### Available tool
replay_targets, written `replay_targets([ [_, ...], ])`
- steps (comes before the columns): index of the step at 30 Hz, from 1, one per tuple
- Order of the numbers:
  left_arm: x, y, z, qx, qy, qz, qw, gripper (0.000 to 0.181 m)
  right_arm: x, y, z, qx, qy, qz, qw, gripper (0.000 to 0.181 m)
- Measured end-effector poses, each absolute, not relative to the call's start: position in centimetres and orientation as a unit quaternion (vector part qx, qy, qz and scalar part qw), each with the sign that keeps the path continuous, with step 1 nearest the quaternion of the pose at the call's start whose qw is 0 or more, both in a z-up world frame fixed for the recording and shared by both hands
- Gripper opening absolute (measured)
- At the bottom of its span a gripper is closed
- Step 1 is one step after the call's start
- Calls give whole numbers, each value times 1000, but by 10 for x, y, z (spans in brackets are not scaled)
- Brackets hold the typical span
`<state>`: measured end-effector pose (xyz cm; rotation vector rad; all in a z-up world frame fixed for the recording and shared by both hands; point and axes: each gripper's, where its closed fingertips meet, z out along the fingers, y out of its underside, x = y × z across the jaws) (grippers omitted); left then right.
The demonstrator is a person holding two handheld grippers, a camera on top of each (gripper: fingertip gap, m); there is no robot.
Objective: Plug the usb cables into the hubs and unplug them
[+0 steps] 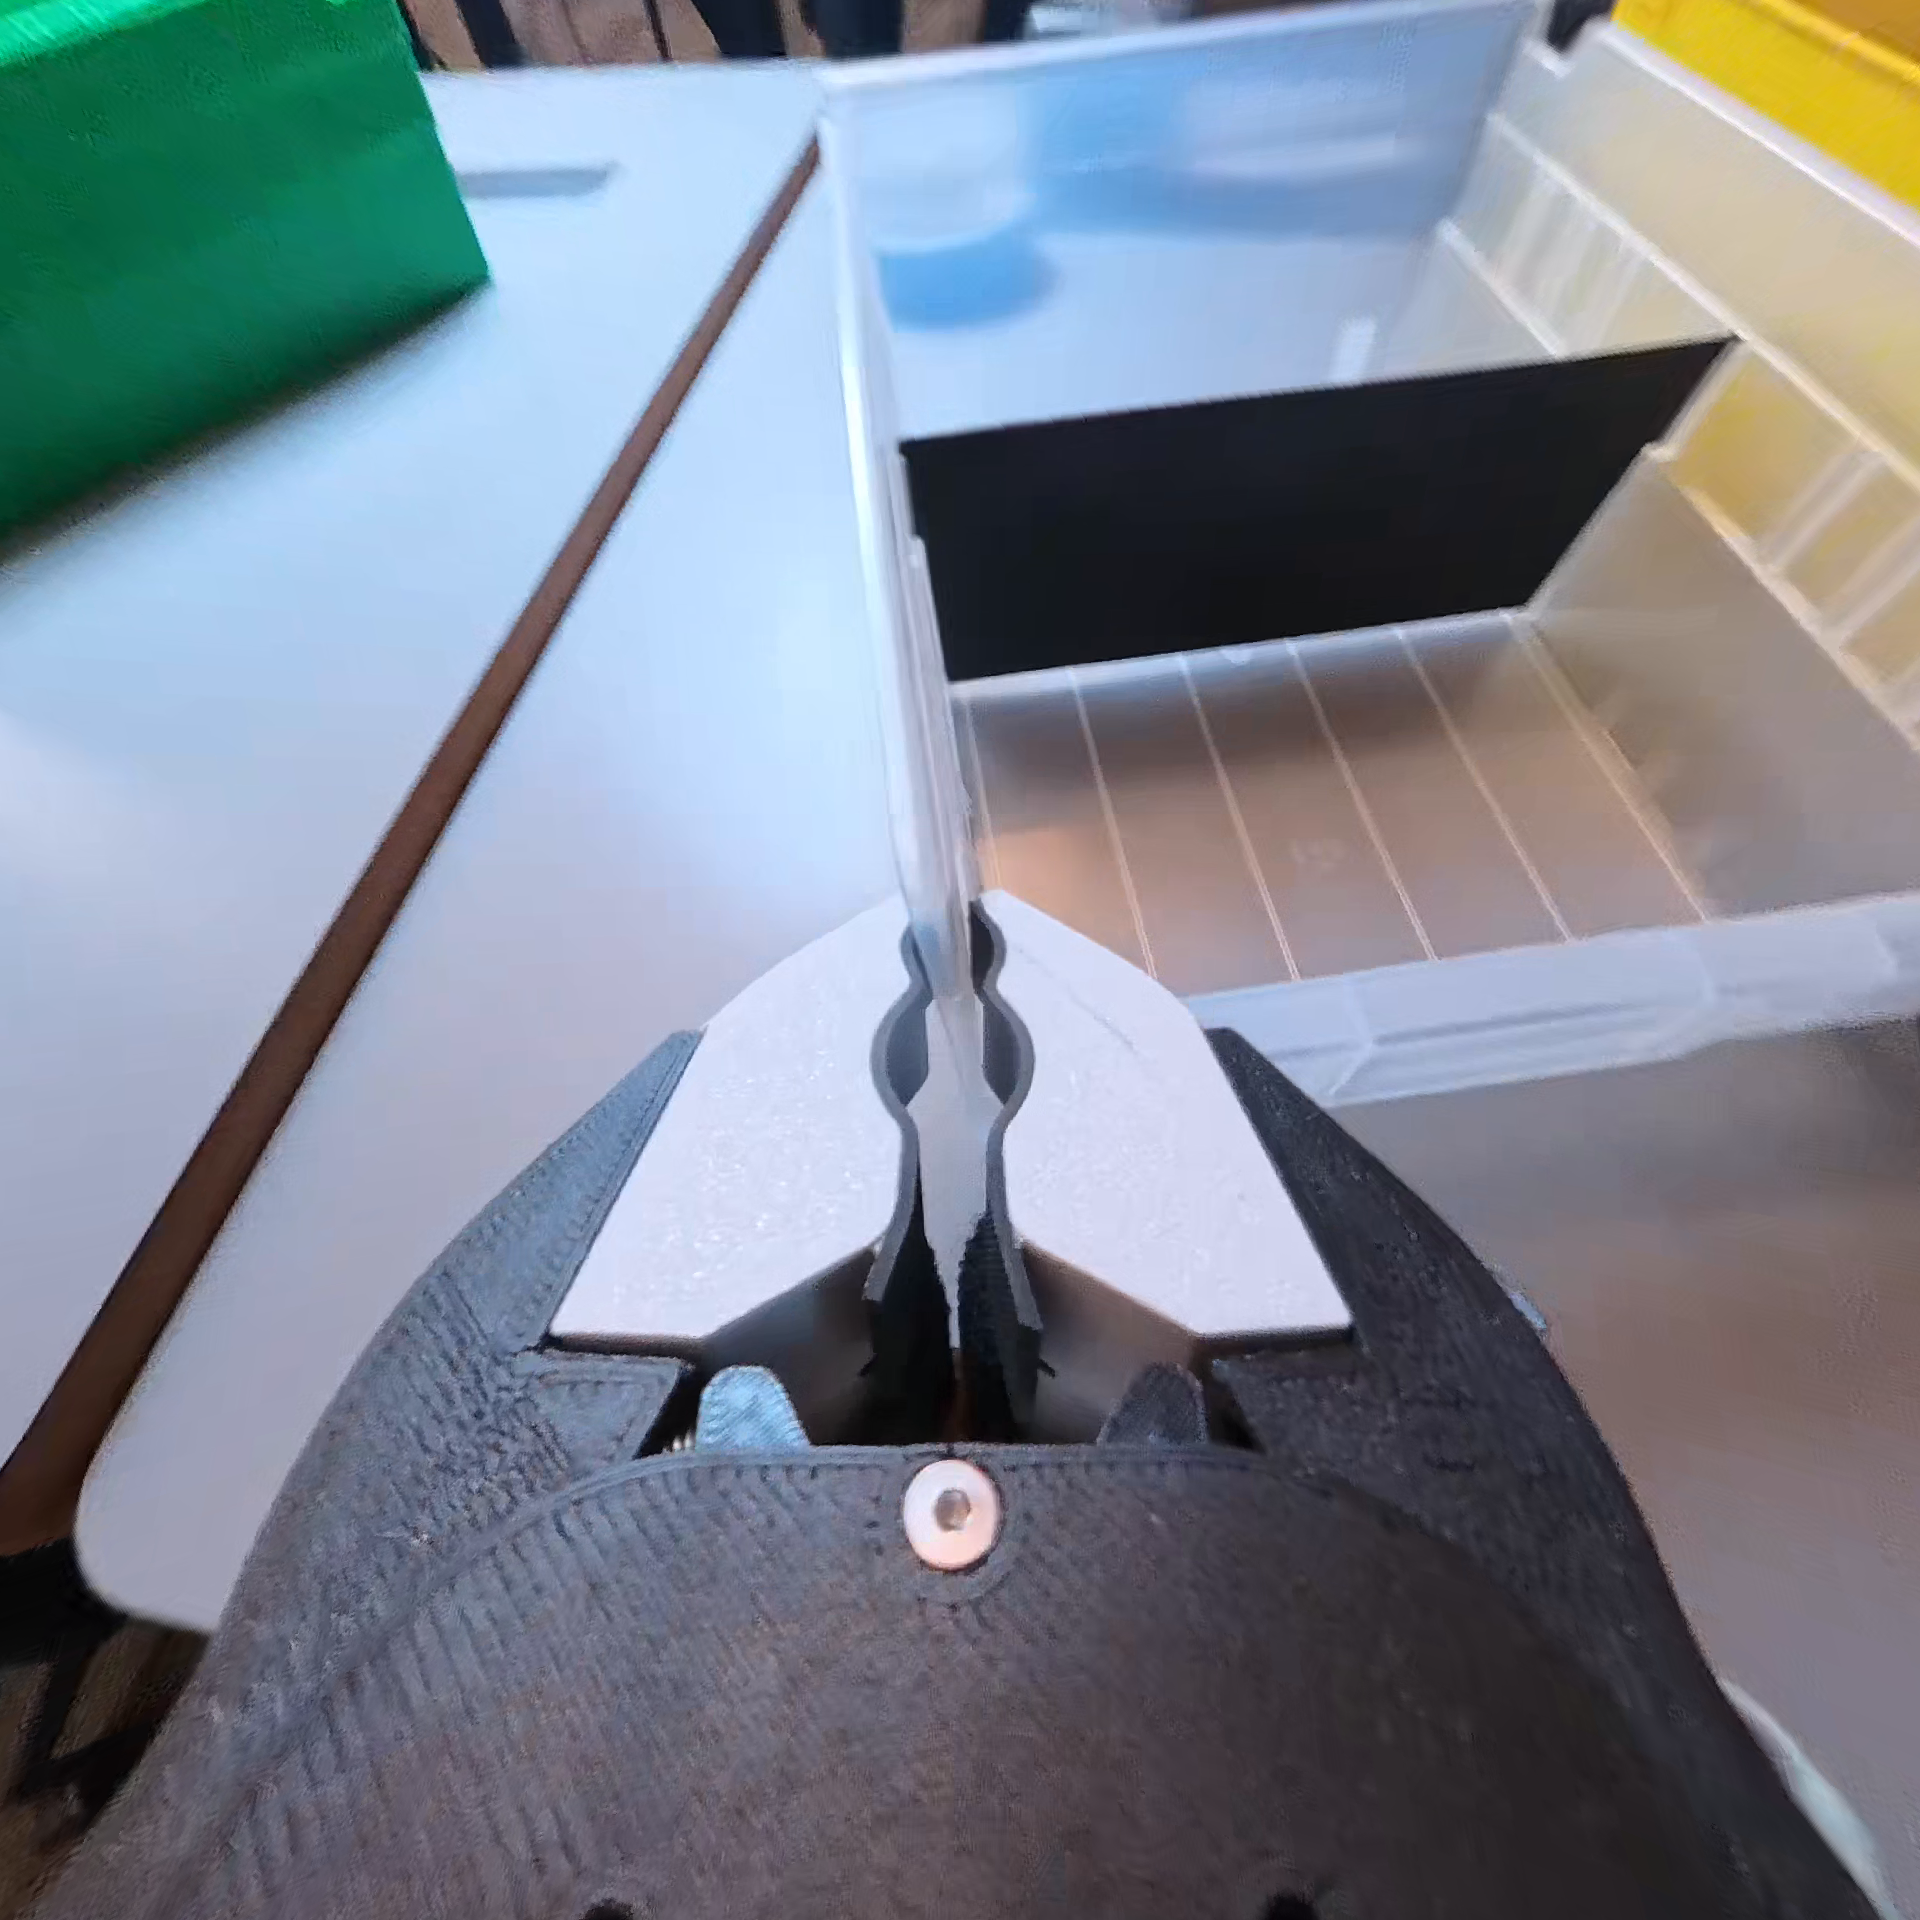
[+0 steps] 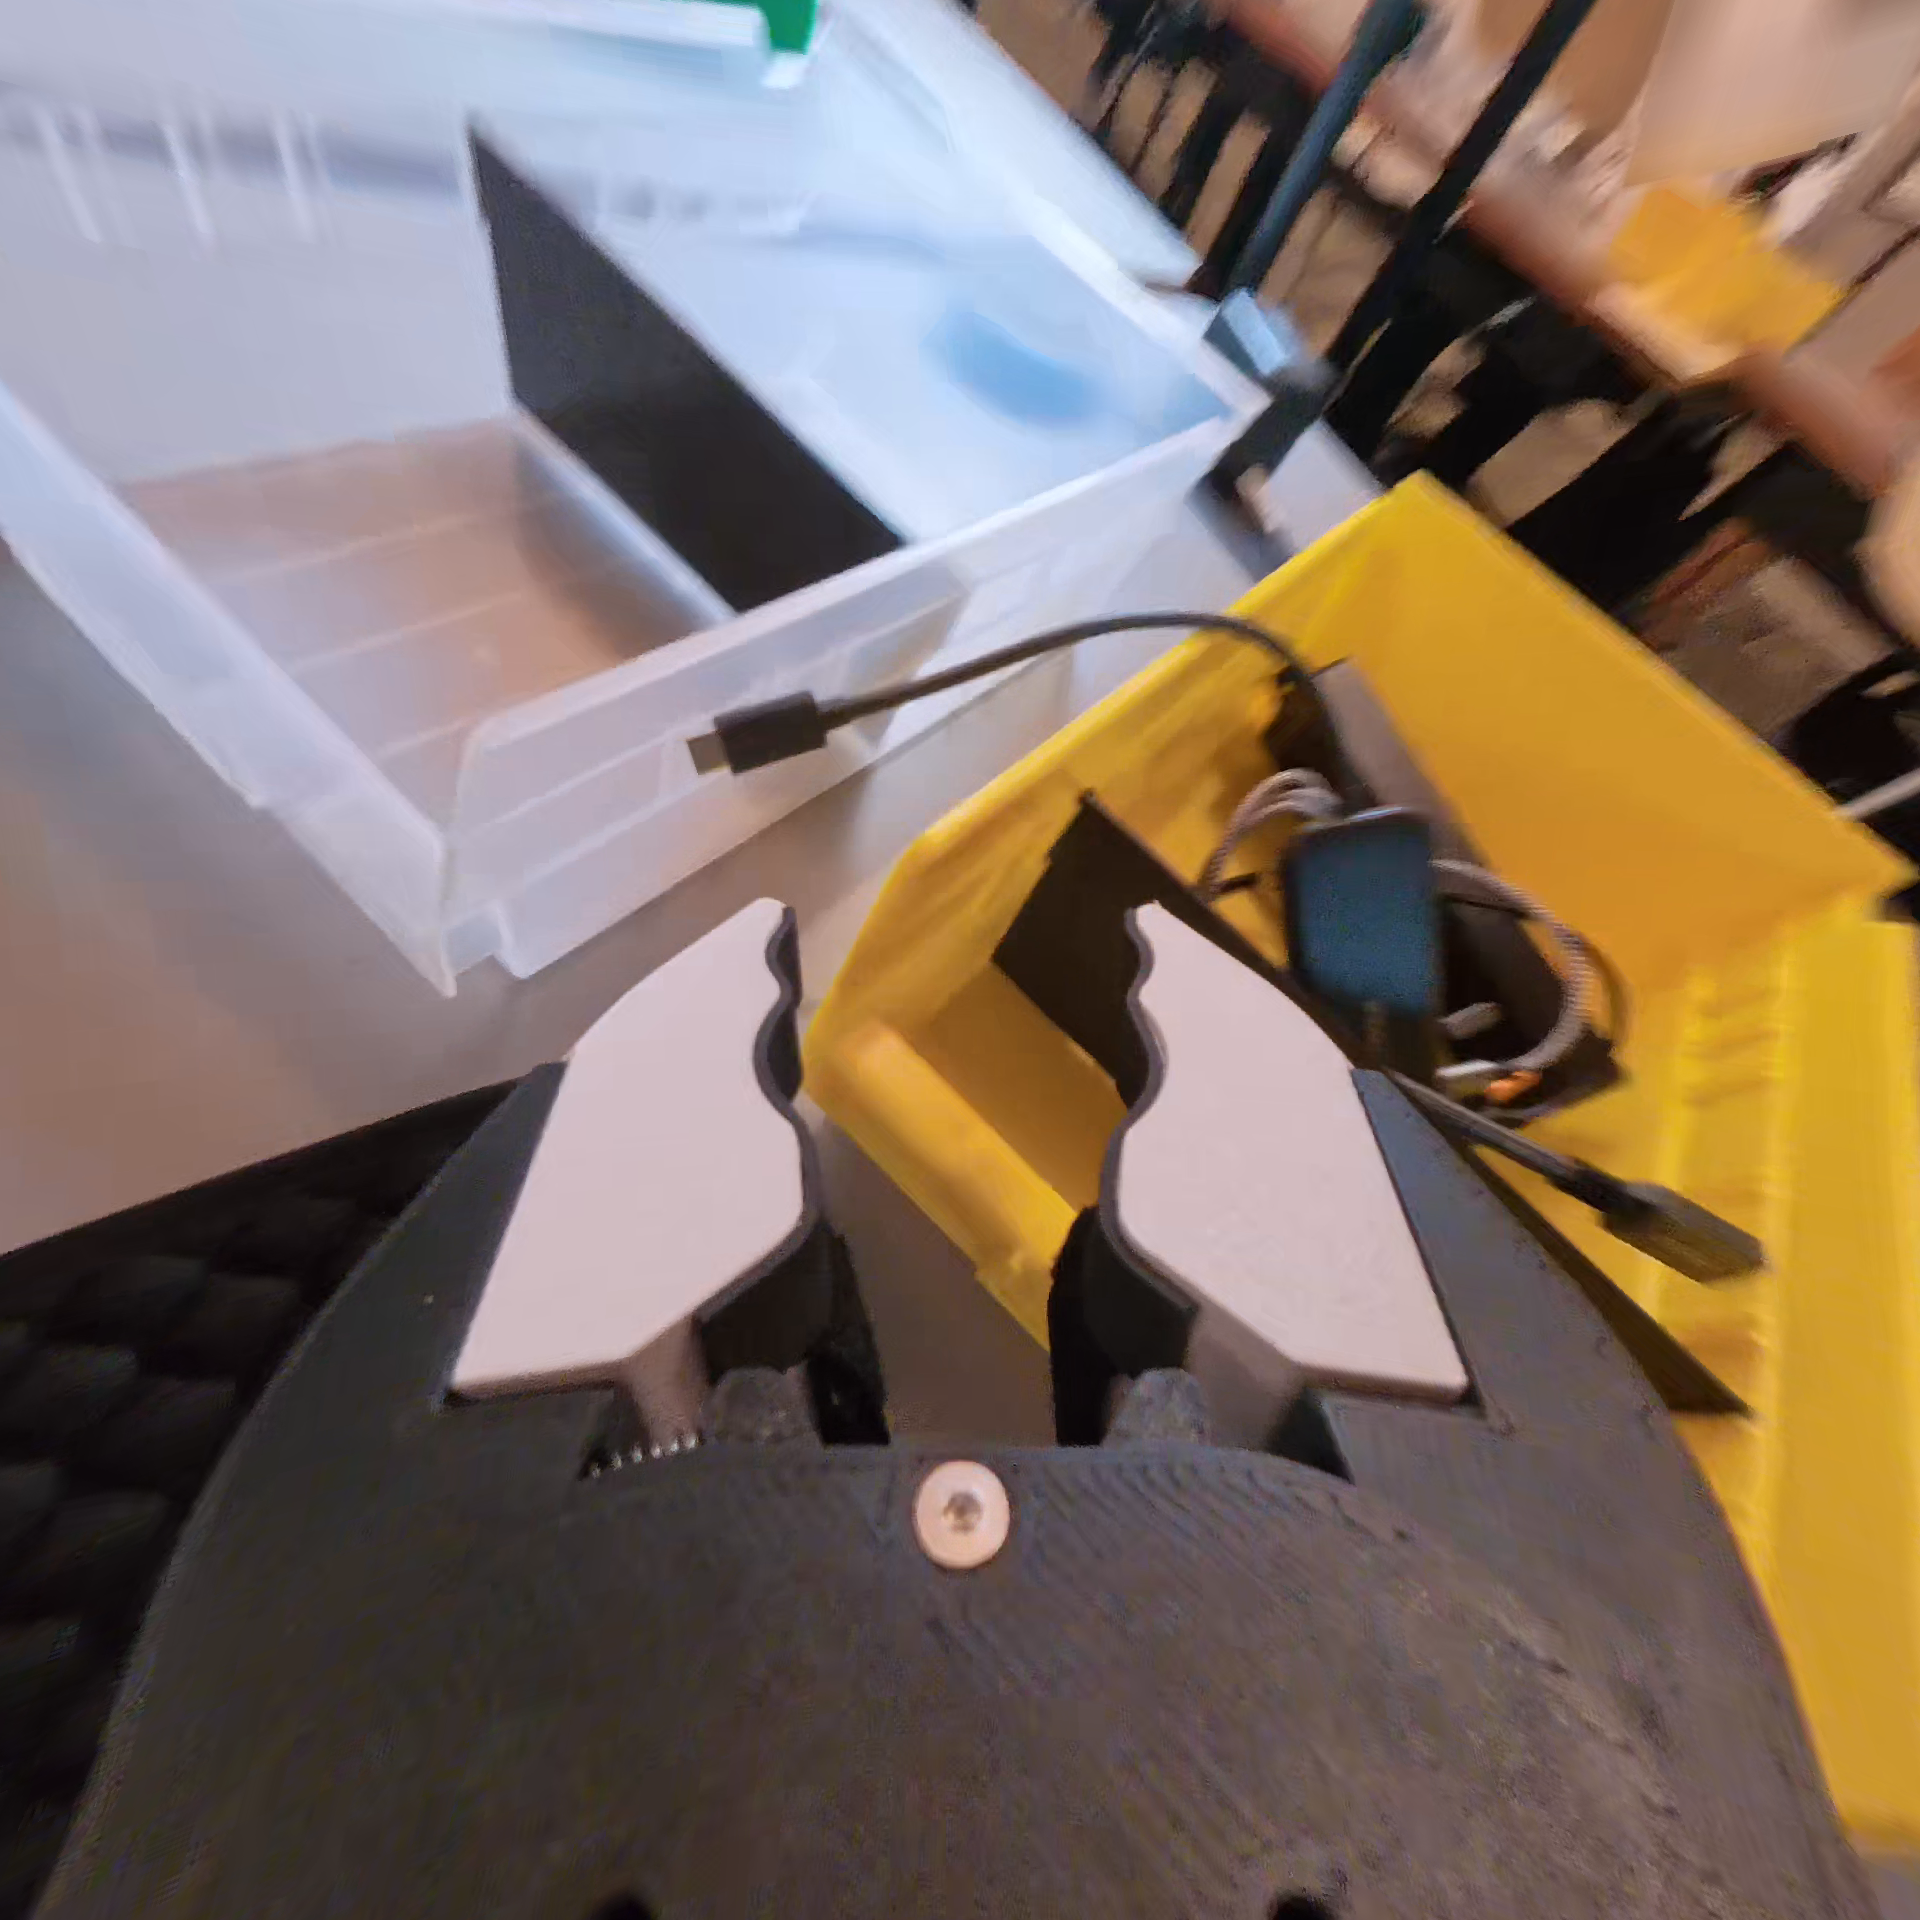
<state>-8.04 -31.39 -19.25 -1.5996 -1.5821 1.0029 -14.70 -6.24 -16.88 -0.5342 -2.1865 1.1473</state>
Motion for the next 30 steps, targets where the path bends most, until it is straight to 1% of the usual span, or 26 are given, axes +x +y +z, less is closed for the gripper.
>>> replay_targets([
  [2,-70,-314,-189,-620,-607,385,315,9,-131,-58,-144,-194,-782,484,342,47],
  [3,-69,-318,-180,-607,-604,410,314,22,-119,-63,-134,-181,-763,516,345,40],
  [4,-71,-319,-171,-592,-598,433,323,36,-107,-72,-129,-169,-752,542,334,38],
  [5,-73,-318,-164,-581,-590,446,340,43,-97,-83,-131,-161,-754,553,316,39],
  [6,-77,-318,-162,-571,-585,453,355,46,-91,-93,-138,-158,-764,553,294,43],
  [8,-85,-323,-170,-560,-589,456,361,49,-91,-109,-158,-167,-787,536,255,51],
  [10,-90,-333,-185,-558,-605,454,343,50,-94,-121,-174,-180,-804,523,221,54],
  [12,-96,-333,-196,-561,-607,442,350,48,-96,-132,-183,-184,-815,512,199,53],
  [13,-100,-329,-194,-554,-602,433,377,41,-99,-135,-187,-183,-822,500,200,49],
  [14,-103,-323,-193,-550,-595,421,407,26,-103,-136,-192,-182,-831,483,209,35],
  [15,-105,-318,-191,-547,-590,415,426,7,-108,-138,-195,-173,-838,467,223,32],
  [17,-104,-324,-186,-539,-586,447,408,5,-116,-142,-191,-144,-844,441,268,26],
  [18,-101,-328,-182,-544,-579,470,384,5,-118,-145,-184,-132,-840,441,287,24],
  [19,-96,-330,-176,-535,-588,474,379,5,-119,-147,-176,-125,-834,449,297,22],
  [22,-73,-336,-132,-479,-576,520,411,5,-110,-156,-139,-96,-798,505,316,21],
  [25,-49,-328,-77,-399,-534,581,468,5,-96,-147,-94,-62,-753,532,383,21],
  [27,-39,-307,-46,-372,-491,608,502,5,-87,-124,-66,-56,-720,546,424,21],
  [30,-38,-252,-14,-376,-432,617,540,5,-74,-64,-36,-68,-686,541,481,20],
])
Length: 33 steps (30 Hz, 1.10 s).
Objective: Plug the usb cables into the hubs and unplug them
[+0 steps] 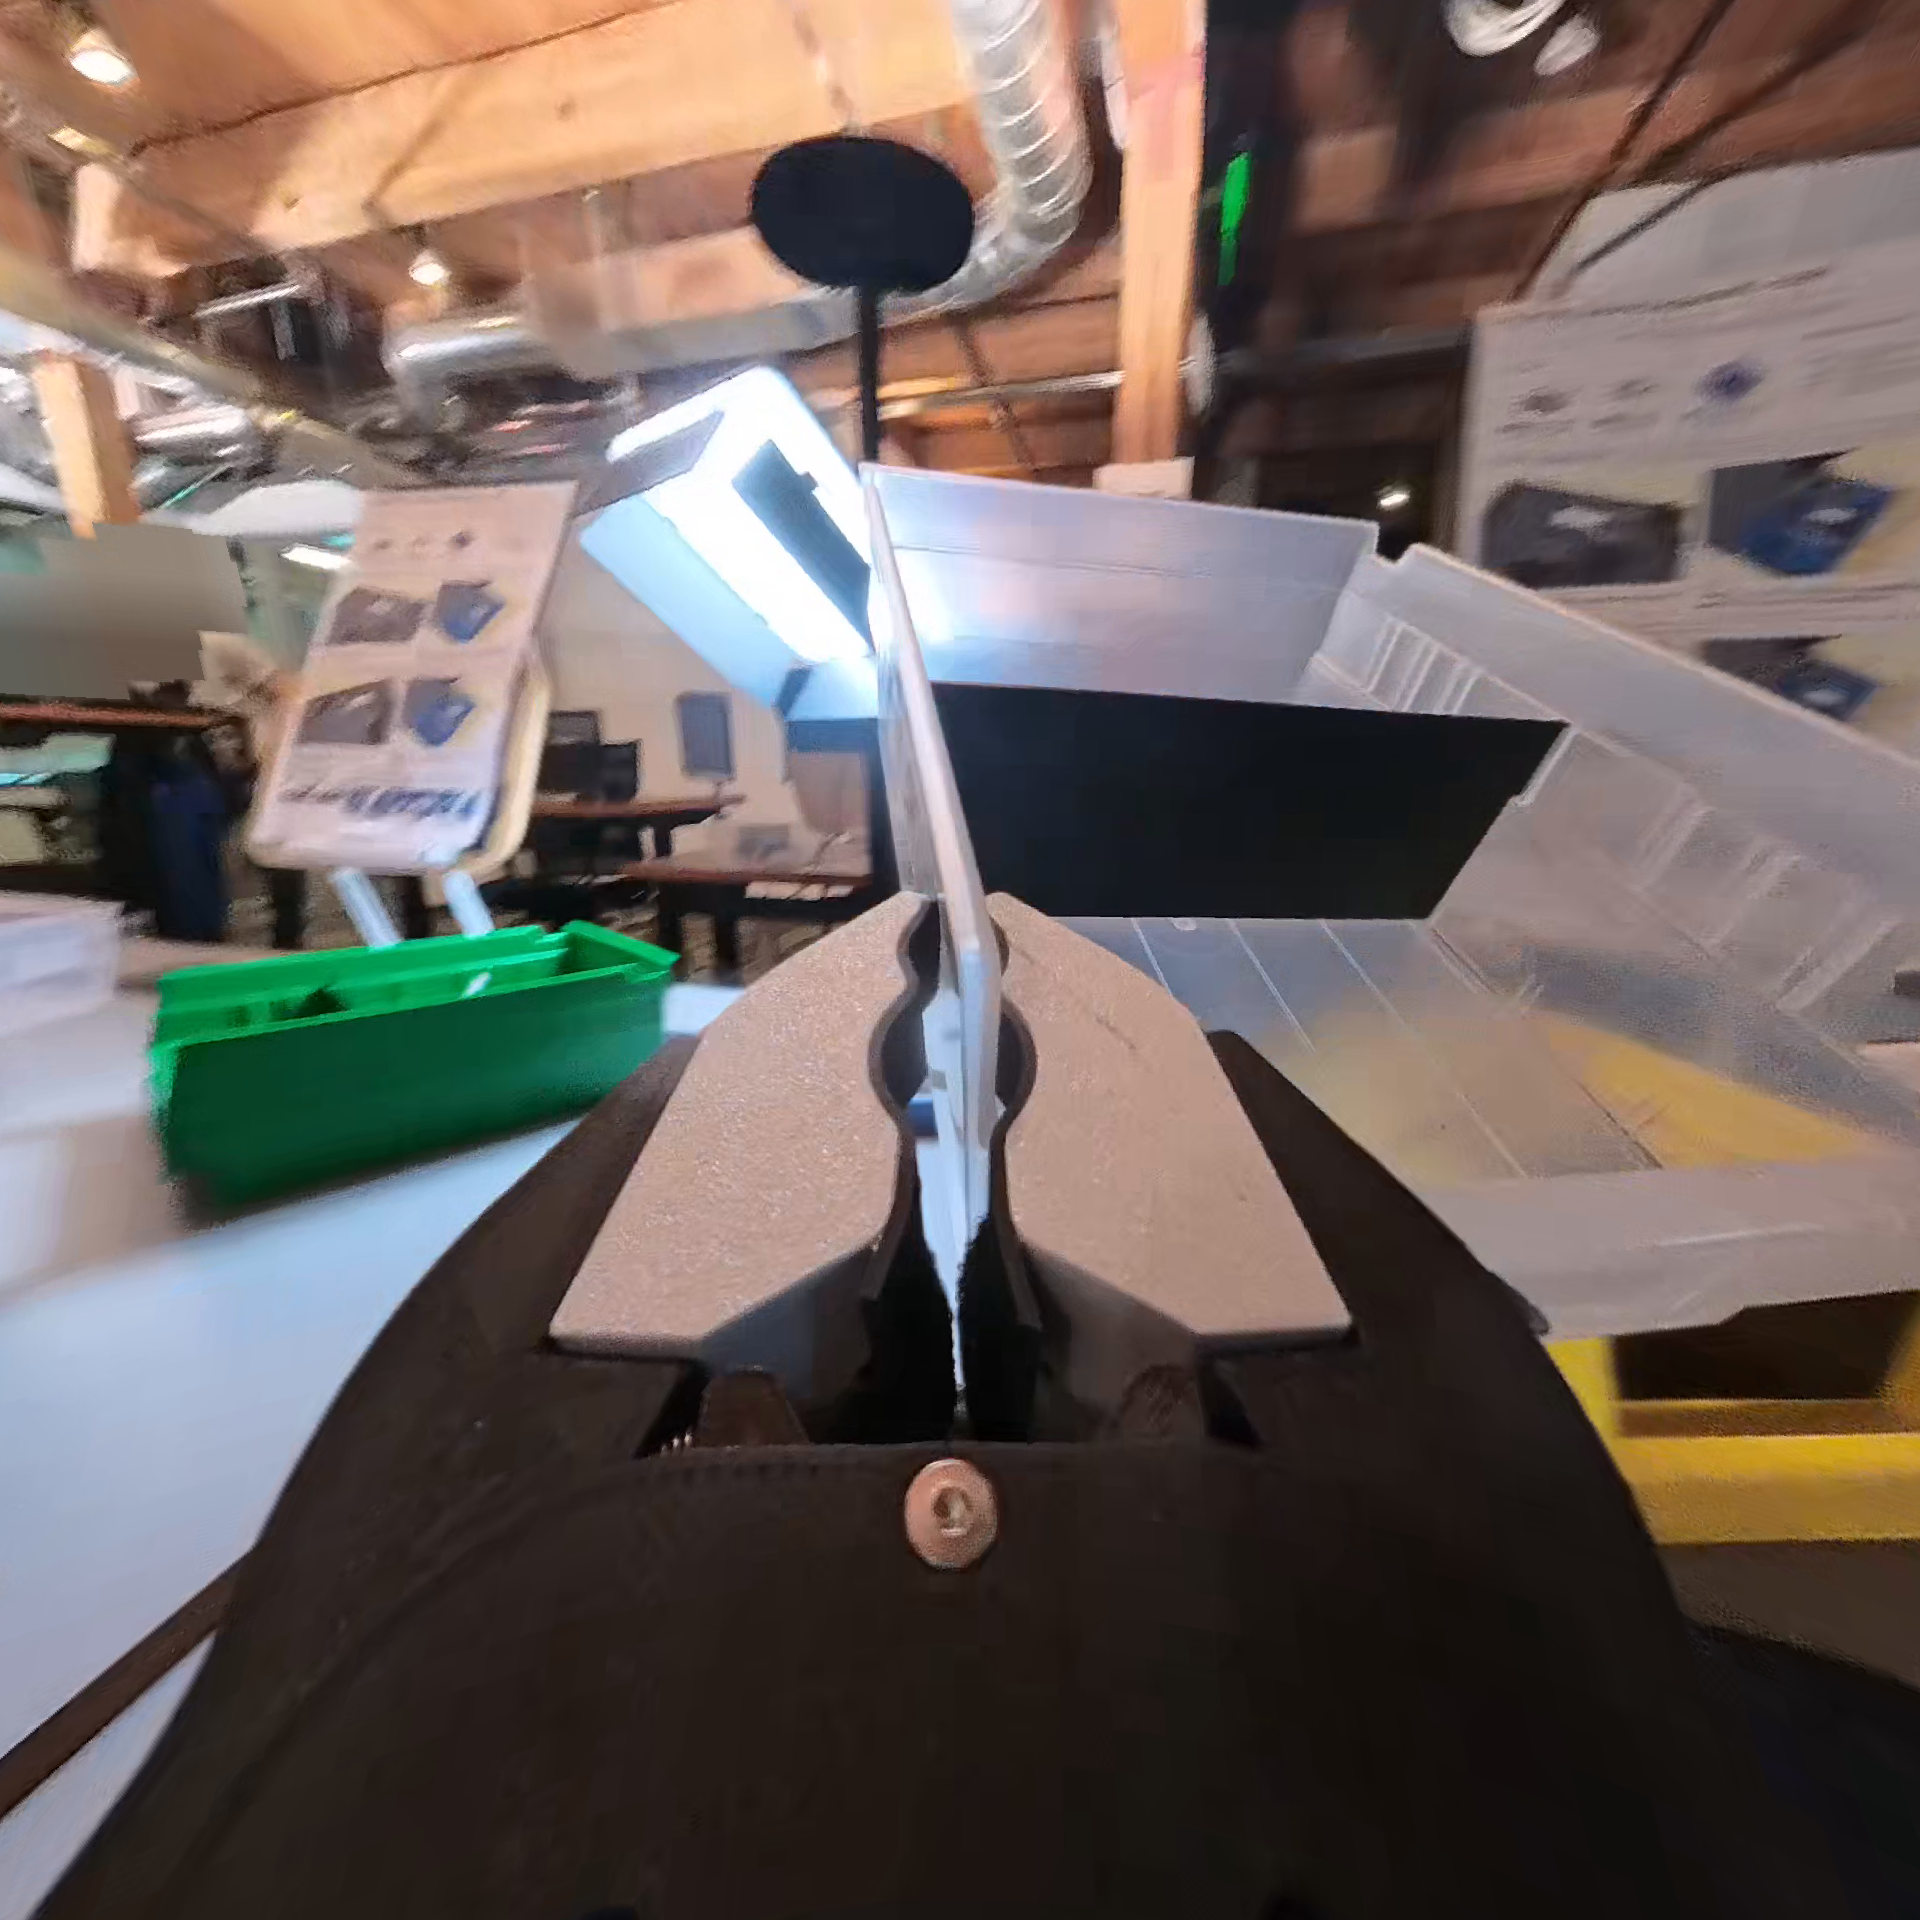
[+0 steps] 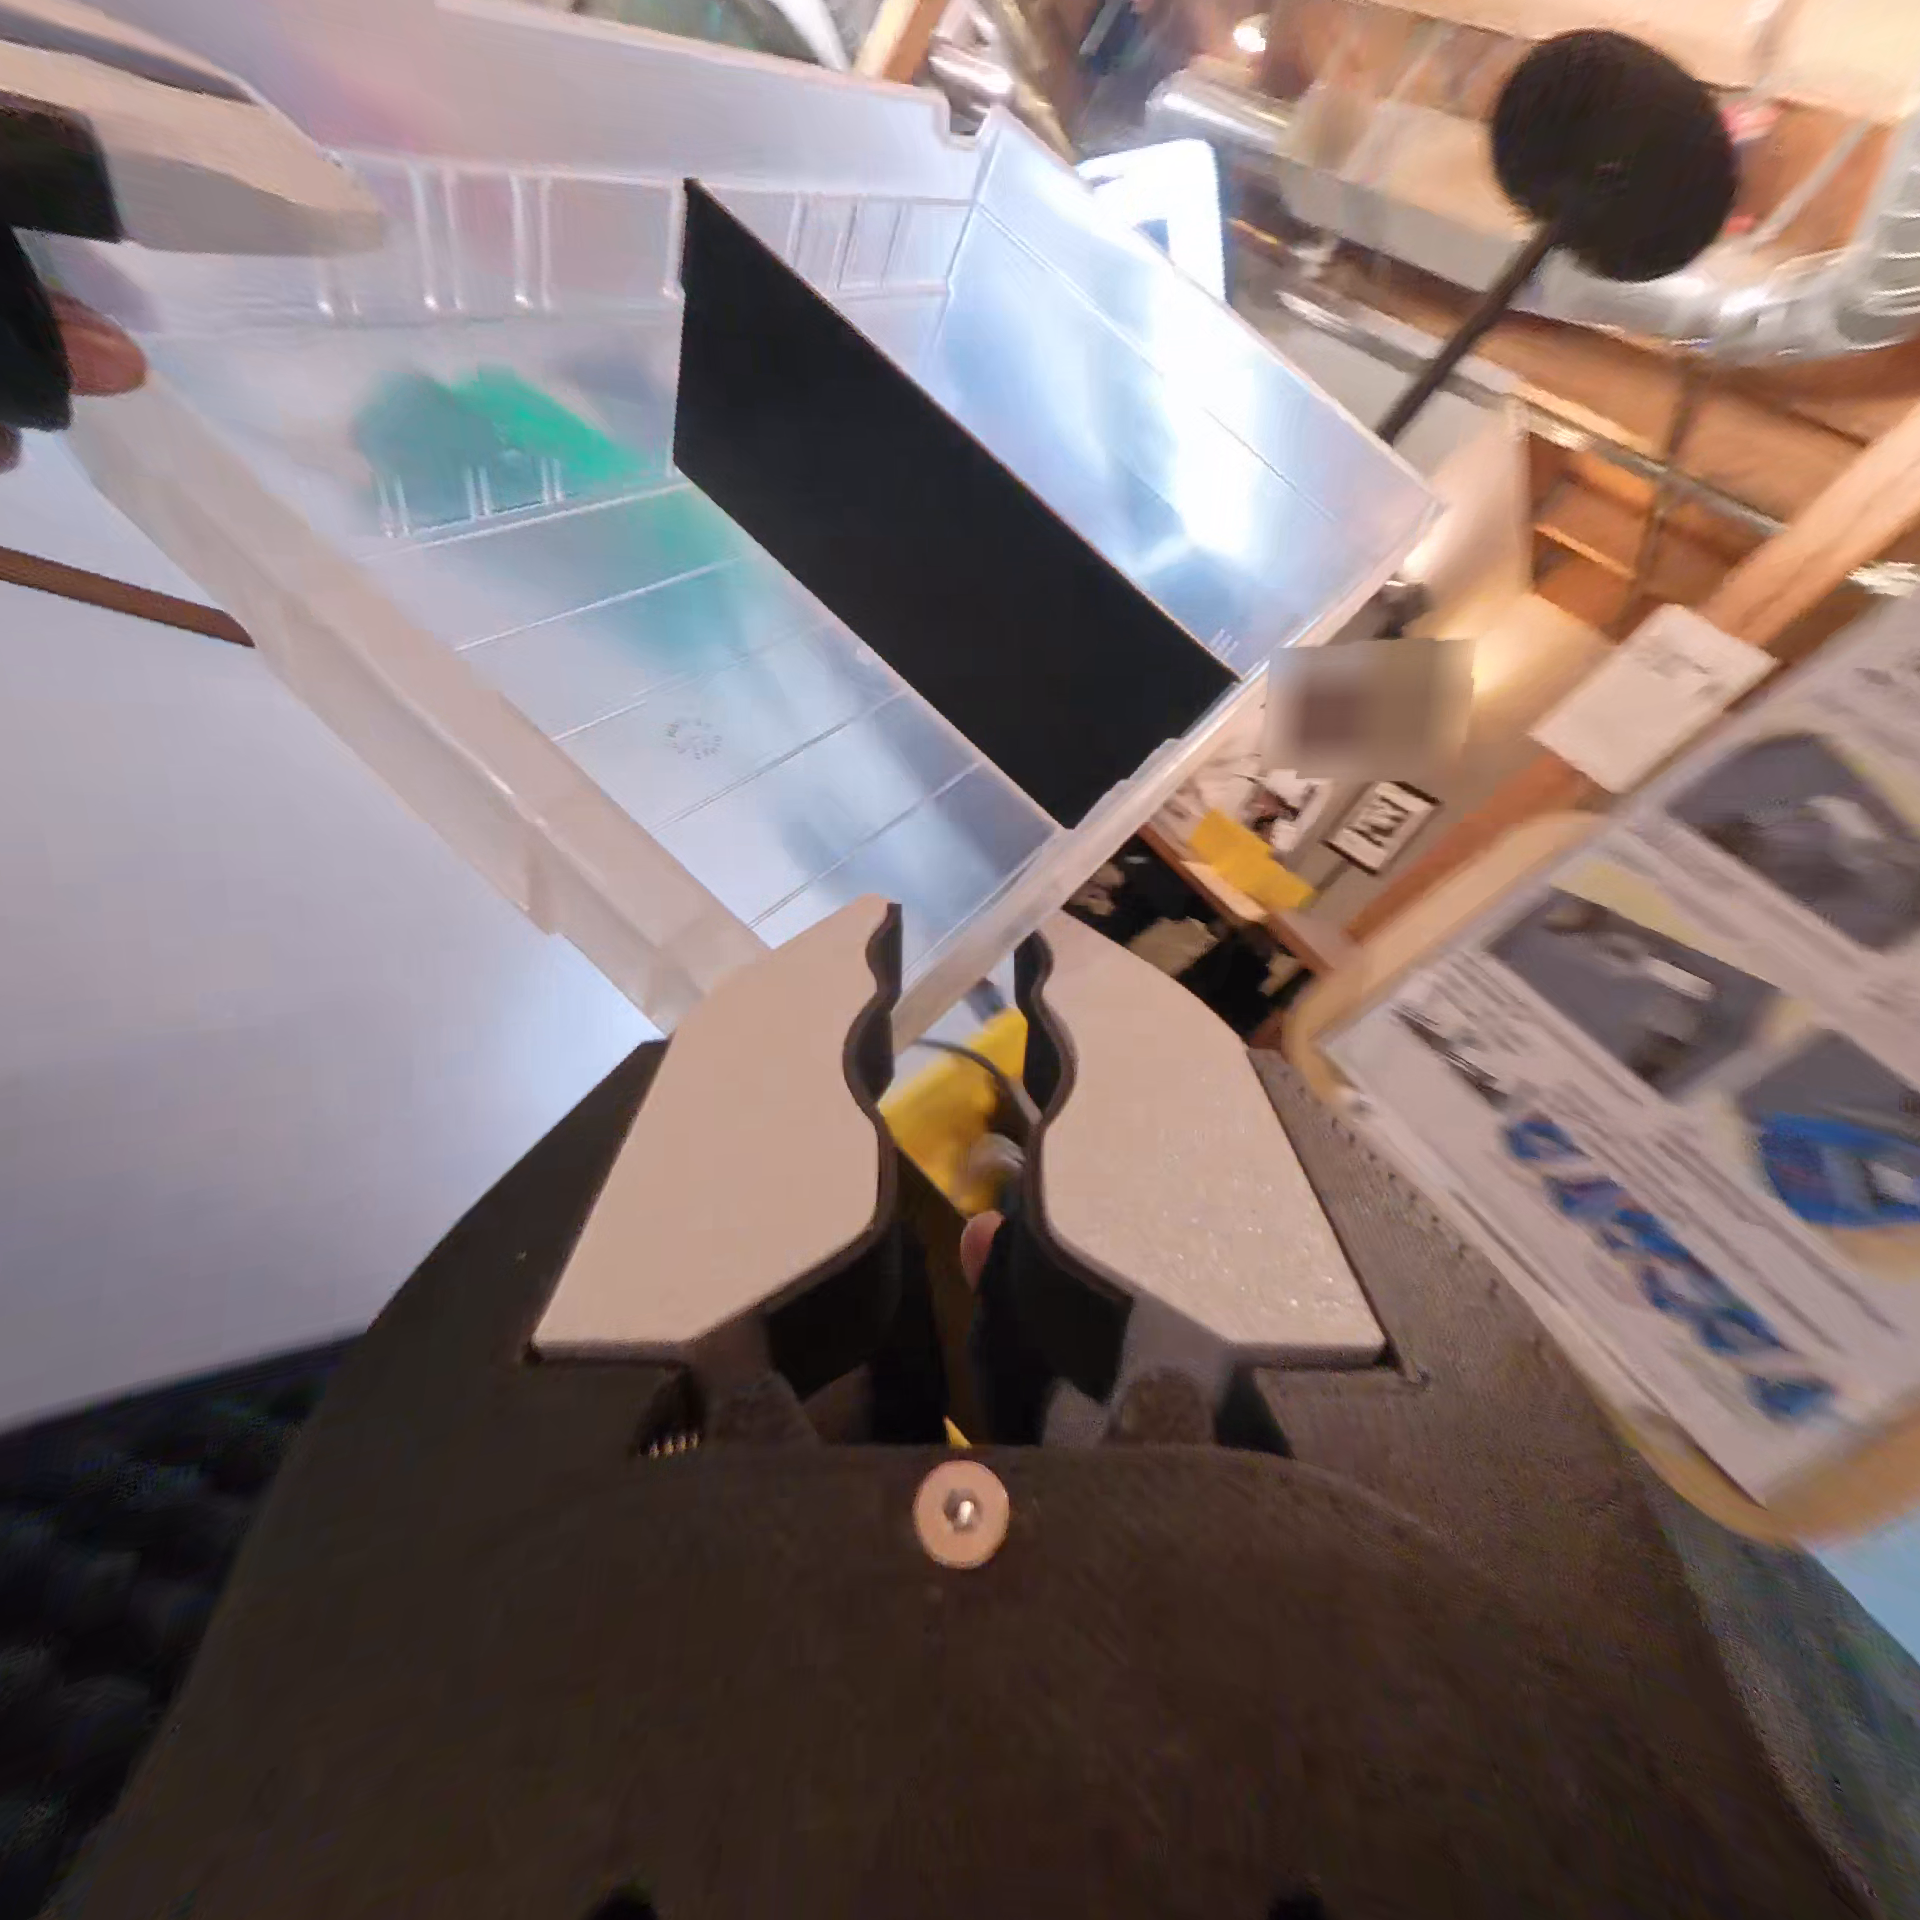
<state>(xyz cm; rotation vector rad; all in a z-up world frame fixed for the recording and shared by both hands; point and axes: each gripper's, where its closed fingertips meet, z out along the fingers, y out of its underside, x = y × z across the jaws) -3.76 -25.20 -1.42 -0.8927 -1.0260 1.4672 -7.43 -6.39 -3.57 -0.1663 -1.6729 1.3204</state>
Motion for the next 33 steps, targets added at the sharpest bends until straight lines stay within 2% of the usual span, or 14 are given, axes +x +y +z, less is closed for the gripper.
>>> replay_targets([
  [5,-62,-123,-1,-472,-353,570,573,9,-61,69,-24,-154,-660,489,550,19],
  [10,-97,6,-10,-560,-299,495,593,10,-62,191,-47,-265,-662,394,580,18],
  [16,-119,133,-47,-641,-245,424,591,16,-62,310,-83,-375,-639,325,588,15],
  [25,-158,216,-123,-726,-234,343,548,15,-75,375,-163,-462,-637,305,535,14],
  [29,-165,222,-152,-743,-249,304,542,17,-77,381,-177,-472,-650,289,521,14],
  [33,-158,229,-177,-797,-185,285,499,27,-76,393,-178,-473,-644,270,538,13],
])
